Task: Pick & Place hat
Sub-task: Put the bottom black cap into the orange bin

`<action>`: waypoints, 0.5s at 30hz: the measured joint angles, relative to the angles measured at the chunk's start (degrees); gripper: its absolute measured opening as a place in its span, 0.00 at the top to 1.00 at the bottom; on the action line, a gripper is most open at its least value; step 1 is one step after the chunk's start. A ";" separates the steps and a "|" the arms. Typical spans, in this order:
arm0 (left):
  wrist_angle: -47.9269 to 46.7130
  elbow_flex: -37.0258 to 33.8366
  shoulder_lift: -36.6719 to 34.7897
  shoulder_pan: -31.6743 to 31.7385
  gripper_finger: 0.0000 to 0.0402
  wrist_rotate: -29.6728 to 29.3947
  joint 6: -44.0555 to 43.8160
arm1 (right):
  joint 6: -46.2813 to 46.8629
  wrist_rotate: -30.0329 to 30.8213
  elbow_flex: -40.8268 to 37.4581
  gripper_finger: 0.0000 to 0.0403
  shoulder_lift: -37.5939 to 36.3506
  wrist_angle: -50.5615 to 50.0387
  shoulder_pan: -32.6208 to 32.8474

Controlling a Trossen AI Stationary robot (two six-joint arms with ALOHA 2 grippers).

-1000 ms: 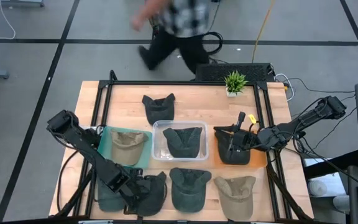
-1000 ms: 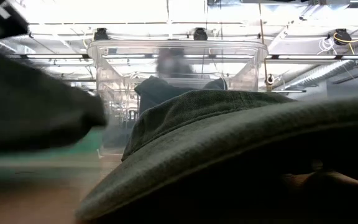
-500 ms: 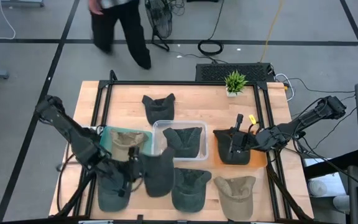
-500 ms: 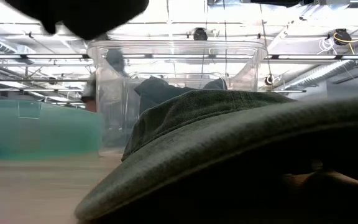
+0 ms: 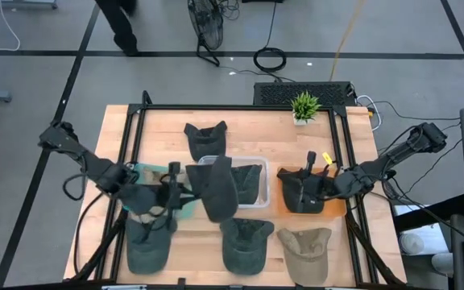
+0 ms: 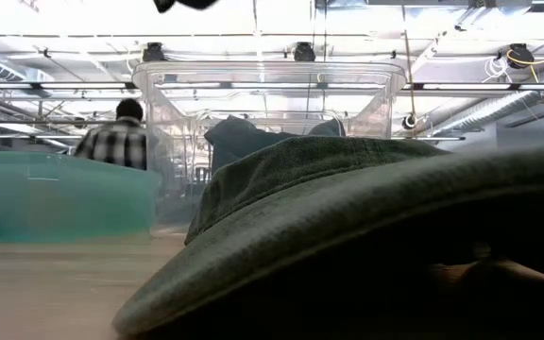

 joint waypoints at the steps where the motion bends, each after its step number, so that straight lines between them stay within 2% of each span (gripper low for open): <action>1: -0.86 0.00 0.36 0.85 0.98 0.02 0.05 | -1.20 0.00 0.03 0.98 0.00 1.23 0.02; 9: -1.19 0.00 3.39 6.49 0.98 0.11 7.06 | -2.11 -4.59 7.95 0.85 1.33 -1.75 -0.04; 15: 1.85 0.02 5.07 11.67 0.98 0.10 13.19 | -8.44 -4.58 16.96 0.76 9.91 -5.22 -0.74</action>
